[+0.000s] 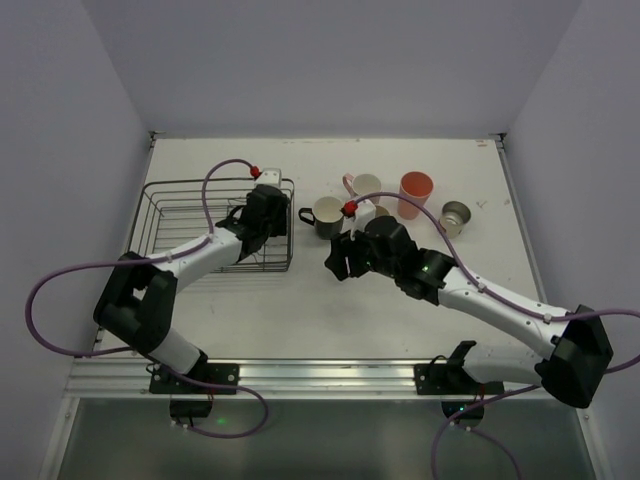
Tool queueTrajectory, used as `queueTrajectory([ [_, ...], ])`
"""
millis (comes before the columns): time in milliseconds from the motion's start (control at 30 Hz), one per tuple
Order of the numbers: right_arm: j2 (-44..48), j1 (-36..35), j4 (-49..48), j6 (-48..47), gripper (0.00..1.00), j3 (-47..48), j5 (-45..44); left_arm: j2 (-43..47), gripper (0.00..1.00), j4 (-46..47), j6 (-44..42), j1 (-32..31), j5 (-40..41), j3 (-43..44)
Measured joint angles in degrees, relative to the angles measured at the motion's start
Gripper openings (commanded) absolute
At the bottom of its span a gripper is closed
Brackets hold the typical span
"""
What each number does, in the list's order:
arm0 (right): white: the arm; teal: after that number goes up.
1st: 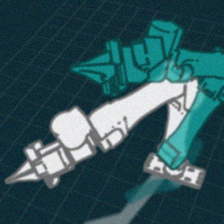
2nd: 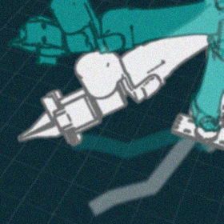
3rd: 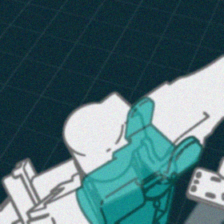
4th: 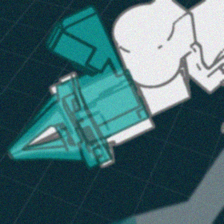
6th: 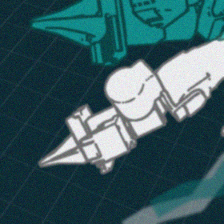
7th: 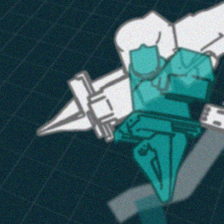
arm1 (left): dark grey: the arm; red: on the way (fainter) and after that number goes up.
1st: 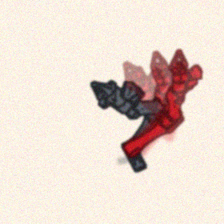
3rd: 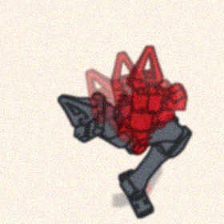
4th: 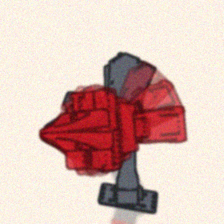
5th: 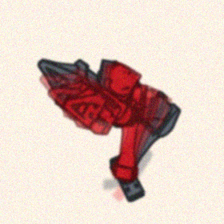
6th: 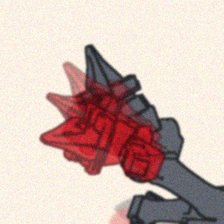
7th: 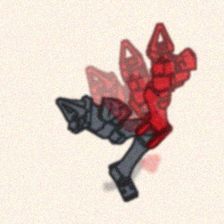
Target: Unload the cups from the dish rack
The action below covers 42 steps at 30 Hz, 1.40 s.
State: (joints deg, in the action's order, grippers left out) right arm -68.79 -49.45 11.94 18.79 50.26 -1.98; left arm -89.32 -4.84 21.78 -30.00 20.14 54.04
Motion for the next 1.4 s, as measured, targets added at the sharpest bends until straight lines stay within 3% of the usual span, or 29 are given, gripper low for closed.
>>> queueTrajectory([
  [133,2.36,0.02,-0.81,0.76,0.64,0.0,0.09,0.26,0.16,-0.2,-0.09,0.0,-0.09,0.04],
  [267,3.98,0.0,-2.69,2.14,0.75,-0.02,0.11,4.24,0.13,-0.81,0.09,0.0,-0.83,-0.28],
  [433,4.31,0.02,-8.31,5.18,0.78,-0.9,1.49,18.12,0.12,-0.39,1.27,0.0,-3.32,-1.88],
  [600,4.11,0.02,-18.45,10.23,0.74,-3.87,6.01,31.23,0.11,1.86,5.09,0.04,-10.32,-6.05],
  [767,2.49,0.09,-26.16,13.49,0.72,-5.62,8.28,37.46,0.11,4.87,10.75,0.09,-21.29,-12.37],
  [1100,5.2,2.01,-31.17,16.48,0.72,-10.49,9.31,42.71,0.11,16.04,21.92,0.09,-37.09,-18.91],
  [1400,7.87,2.16,-35.65,18.21,0.54,-12.63,13.07,39.78,0.15,26.27,28.44,0.2,-43.85,-23.1],
])
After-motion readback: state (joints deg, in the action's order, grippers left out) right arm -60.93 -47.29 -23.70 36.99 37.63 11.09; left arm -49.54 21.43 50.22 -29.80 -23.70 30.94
